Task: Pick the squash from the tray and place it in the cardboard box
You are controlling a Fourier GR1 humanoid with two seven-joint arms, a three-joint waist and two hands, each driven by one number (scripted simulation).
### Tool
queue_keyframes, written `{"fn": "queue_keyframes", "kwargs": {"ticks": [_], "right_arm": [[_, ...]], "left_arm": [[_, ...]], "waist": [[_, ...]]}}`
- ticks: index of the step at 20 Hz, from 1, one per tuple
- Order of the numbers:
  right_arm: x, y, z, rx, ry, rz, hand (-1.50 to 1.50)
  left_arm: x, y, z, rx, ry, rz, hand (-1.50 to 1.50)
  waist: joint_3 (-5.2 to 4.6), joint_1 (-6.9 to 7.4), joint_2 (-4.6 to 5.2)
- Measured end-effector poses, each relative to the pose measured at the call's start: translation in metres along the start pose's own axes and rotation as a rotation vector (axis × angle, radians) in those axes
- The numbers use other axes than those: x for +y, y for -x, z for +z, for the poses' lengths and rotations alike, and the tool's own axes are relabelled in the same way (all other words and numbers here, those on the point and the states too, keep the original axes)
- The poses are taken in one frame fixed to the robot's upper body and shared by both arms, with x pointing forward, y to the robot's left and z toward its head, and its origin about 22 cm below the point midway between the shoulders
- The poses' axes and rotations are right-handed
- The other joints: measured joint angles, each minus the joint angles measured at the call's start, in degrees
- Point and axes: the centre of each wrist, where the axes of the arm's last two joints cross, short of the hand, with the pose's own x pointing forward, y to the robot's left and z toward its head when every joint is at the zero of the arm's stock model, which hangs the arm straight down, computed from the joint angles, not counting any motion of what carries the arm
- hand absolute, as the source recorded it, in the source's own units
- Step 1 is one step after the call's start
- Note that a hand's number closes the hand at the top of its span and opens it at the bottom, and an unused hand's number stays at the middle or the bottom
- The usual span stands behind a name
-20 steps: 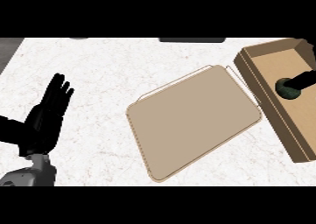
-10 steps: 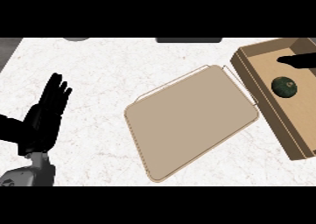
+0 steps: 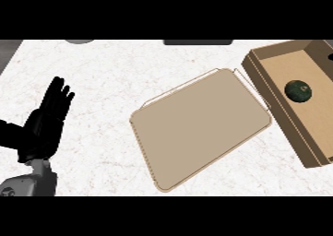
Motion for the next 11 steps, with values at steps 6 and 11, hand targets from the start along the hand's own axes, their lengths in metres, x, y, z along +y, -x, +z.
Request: {"fn": "queue_keyframes", "kwargs": {"ticks": [6, 11], "right_arm": [[-0.048, 0.018, 0.011, -0.006, 0.077, -0.068, -1.5], [-0.073, 0.038, 0.019, -0.015, 0.106, -0.101, -1.5]], "left_arm": [[0.001, 0.001, 0.004, 0.0, 0.003, -0.004, 0.0], [-0.004, -0.003, 0.003, 0.006, 0.013, 0.004, 0.0]], "waist": [[-0.01, 0.17, 0.01], [-0.01, 0.38, 0.07]]}}
